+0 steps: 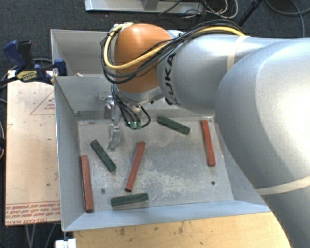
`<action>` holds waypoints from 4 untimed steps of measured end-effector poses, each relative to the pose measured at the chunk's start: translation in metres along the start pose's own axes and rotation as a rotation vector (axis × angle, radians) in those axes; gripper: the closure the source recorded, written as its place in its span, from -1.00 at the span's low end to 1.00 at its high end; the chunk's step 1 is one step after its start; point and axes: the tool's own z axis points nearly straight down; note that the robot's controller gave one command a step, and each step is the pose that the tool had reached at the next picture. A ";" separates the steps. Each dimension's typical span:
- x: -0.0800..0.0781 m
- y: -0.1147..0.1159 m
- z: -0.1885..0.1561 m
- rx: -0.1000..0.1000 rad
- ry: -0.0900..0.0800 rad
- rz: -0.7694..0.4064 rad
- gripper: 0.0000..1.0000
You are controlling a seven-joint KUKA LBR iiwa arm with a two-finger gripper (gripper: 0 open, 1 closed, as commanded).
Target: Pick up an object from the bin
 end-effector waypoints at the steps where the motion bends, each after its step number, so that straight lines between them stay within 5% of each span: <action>1: -0.002 -0.001 -0.005 -0.001 -0.007 0.003 -1.00; 2: 0.049 0.003 0.009 -0.001 -0.009 0.005 -1.00; 3: 0.077 -0.003 0.019 -0.001 -0.005 0.144 -1.00; 4: 0.031 -0.044 0.055 -0.006 -0.014 0.142 1.00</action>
Offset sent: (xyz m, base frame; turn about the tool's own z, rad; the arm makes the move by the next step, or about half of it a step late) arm -0.0683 0.0043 -0.0143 0.0069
